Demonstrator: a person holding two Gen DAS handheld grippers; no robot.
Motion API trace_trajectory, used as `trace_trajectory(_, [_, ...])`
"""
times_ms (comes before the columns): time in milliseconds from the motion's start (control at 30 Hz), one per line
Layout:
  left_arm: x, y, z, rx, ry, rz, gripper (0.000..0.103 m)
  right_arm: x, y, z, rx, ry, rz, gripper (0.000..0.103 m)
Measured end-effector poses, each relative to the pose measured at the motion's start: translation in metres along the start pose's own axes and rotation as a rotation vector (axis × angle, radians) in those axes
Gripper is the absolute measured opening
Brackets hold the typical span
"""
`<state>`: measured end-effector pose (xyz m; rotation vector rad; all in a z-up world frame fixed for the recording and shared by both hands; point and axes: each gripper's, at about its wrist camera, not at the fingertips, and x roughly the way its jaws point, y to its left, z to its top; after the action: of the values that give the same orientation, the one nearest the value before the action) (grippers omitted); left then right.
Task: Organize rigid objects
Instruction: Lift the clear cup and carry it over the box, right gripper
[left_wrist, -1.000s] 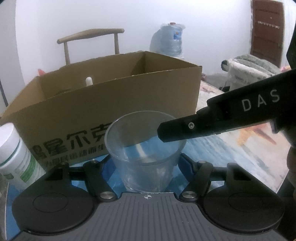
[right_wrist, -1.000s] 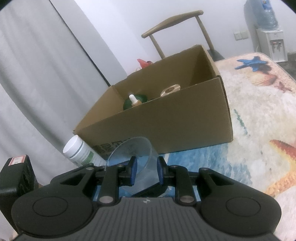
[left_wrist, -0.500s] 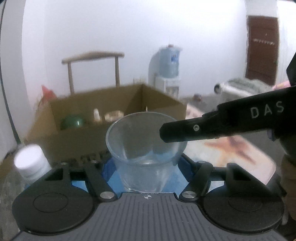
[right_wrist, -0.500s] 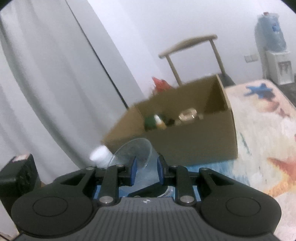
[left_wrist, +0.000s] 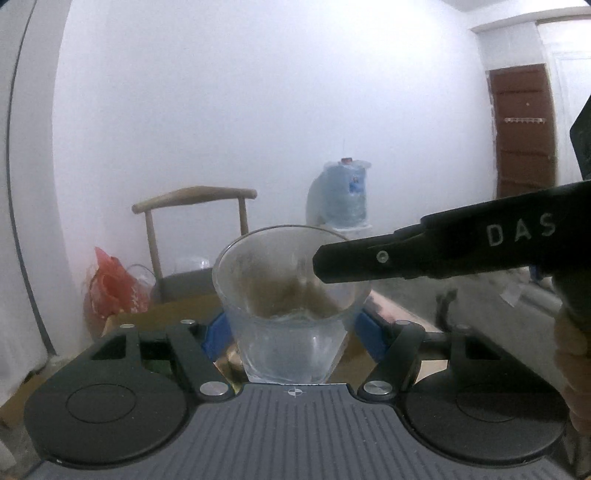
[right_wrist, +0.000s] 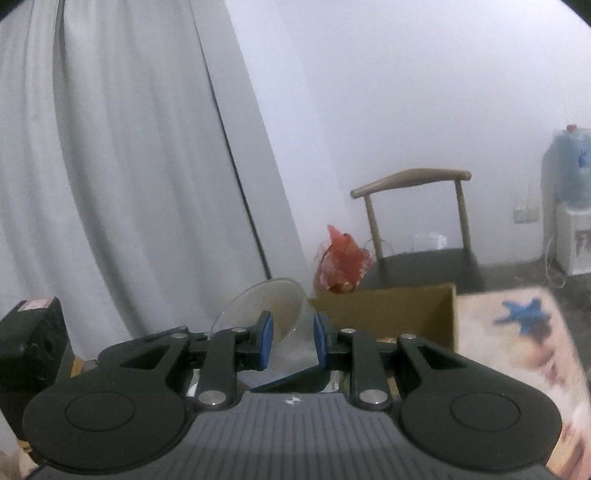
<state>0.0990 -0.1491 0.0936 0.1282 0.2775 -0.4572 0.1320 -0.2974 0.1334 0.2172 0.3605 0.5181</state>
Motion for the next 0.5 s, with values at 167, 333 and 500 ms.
trace_trajectory(167, [0.068, 0.024, 0.001, -0.099, 0.156, -0.048, 0.070, 0.060, -0.040, 0.012, 0.032, 0.109, -0.023, 0.026])
trace_trajectory(333, [0.124, 0.039, -0.014, -0.187, 0.338, -0.062, 0.070, 0.117, -0.080, 0.001, 0.098, 0.274, -0.021, 0.026])
trace_trajectory(500, [0.145, 0.051, -0.028, -0.260, 0.458, -0.089, 0.070, 0.149, -0.098, -0.010, 0.101, 0.383, -0.024, 0.026])
